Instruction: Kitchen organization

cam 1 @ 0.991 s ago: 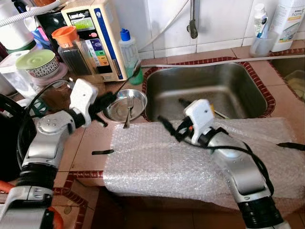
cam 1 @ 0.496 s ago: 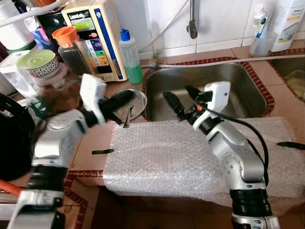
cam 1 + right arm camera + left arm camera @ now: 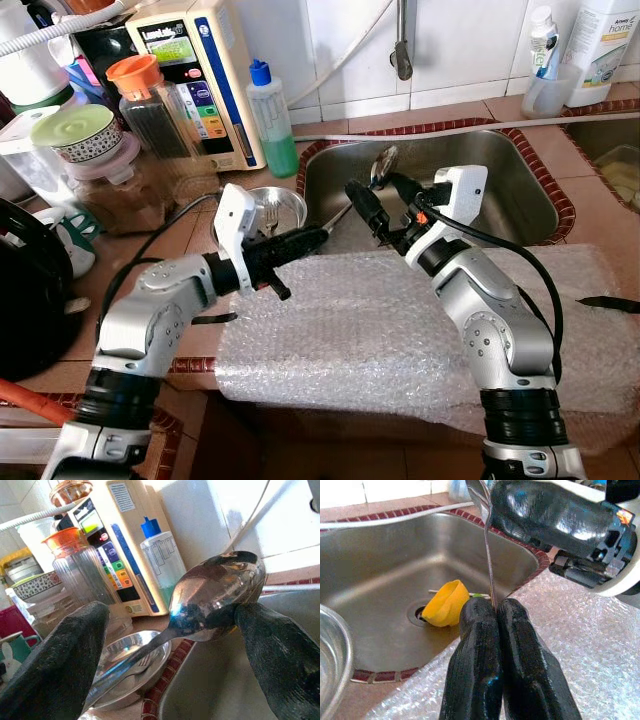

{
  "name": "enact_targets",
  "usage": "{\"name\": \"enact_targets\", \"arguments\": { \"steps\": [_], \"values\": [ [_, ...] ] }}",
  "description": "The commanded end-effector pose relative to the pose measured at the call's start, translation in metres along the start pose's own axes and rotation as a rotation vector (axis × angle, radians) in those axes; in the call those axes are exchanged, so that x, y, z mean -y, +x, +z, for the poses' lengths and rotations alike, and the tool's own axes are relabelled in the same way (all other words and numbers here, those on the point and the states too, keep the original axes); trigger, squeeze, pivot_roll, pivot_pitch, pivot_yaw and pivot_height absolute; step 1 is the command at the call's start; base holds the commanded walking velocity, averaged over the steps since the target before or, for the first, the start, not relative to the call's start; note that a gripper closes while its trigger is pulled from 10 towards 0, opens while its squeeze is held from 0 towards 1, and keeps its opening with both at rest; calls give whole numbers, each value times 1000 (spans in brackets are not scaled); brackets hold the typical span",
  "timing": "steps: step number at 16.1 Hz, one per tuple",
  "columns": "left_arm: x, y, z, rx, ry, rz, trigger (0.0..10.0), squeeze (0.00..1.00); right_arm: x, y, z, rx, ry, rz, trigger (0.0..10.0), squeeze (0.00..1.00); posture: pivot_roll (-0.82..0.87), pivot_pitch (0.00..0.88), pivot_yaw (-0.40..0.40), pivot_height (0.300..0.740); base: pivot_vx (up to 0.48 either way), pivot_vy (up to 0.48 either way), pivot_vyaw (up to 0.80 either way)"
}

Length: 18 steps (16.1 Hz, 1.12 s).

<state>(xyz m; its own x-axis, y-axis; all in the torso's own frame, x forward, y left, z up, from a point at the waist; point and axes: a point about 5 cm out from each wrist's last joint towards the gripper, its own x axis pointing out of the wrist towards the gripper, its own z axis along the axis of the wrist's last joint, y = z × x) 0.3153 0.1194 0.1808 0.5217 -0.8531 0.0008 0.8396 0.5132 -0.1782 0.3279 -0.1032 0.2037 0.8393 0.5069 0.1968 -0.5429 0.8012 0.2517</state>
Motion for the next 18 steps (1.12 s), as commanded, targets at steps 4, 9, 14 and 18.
{"name": "enact_targets", "arguments": {
  "steps": [4,9,14,18],
  "values": [
    [13,7,4,19,3,-58,0,0,-16,13,-7,-38,155,72,10000,0,-285,79,196,740,0,0,0],
    [9,6,5,24,15,-13,0,0,-31,8,-8,-50,223,137,10000,0,-286,83,201,740,0,0,0],
    [9,10,7,29,22,-8,0,0,-33,4,-10,-68,263,144,10000,0,-293,80,207,740,0,0,0],
    [8,8,7,28,26,0,0,0,-30,-2,-15,-94,294,141,10000,0,-286,81,205,740,0,0,0]
  ]
}}
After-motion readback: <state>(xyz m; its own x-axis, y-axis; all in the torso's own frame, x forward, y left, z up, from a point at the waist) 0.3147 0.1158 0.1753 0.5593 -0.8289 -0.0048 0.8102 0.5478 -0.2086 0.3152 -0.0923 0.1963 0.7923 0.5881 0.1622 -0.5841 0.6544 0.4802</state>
